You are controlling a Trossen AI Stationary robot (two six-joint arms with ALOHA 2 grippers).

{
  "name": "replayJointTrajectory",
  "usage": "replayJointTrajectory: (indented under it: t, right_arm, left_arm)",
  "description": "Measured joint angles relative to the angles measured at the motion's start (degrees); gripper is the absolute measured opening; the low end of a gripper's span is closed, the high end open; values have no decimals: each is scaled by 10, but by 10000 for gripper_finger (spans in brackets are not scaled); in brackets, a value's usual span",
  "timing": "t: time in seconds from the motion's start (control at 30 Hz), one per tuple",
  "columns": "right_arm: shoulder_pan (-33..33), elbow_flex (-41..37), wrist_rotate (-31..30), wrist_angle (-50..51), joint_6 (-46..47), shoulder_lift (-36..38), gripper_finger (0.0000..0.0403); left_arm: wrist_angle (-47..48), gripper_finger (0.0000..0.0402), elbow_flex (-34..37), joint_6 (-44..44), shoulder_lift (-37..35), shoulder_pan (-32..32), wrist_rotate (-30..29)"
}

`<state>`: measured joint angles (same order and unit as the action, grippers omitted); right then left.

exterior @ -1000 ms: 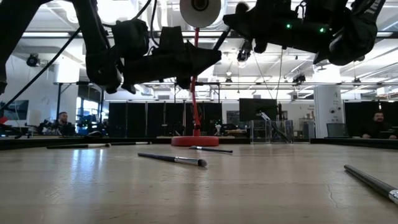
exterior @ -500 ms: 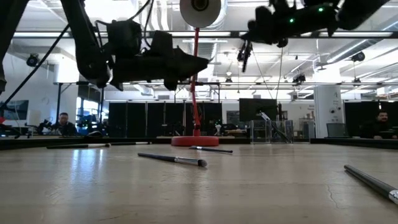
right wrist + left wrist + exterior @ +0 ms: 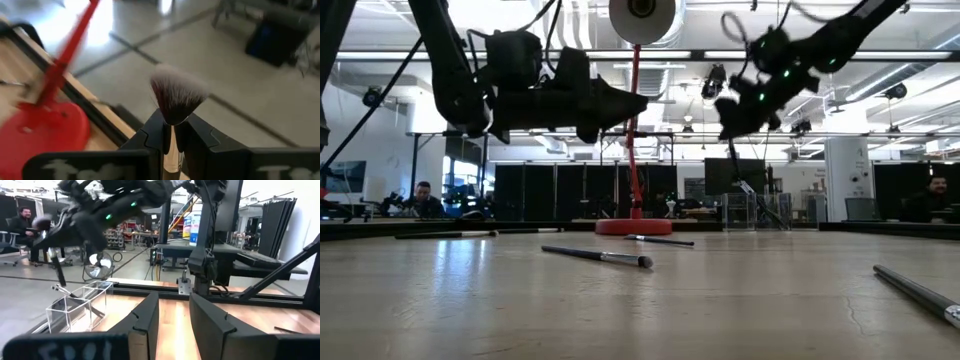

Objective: Sort items
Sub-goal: Put the black powder brush into the transparent organizer

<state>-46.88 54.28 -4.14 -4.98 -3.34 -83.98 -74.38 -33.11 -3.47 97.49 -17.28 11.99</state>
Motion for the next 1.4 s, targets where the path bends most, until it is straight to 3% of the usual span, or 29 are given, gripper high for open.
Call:
replayJointTrajectory:
  t: [0.37,1.4]
  right_arm:
    - [-6,60,3,77,33,-98,37]
    - [-5,35,1,107,17,-103,52]
  left_arm:
    - [5,100,1,0,0,0,0]
    - [7,100,1,0,0,0,0]
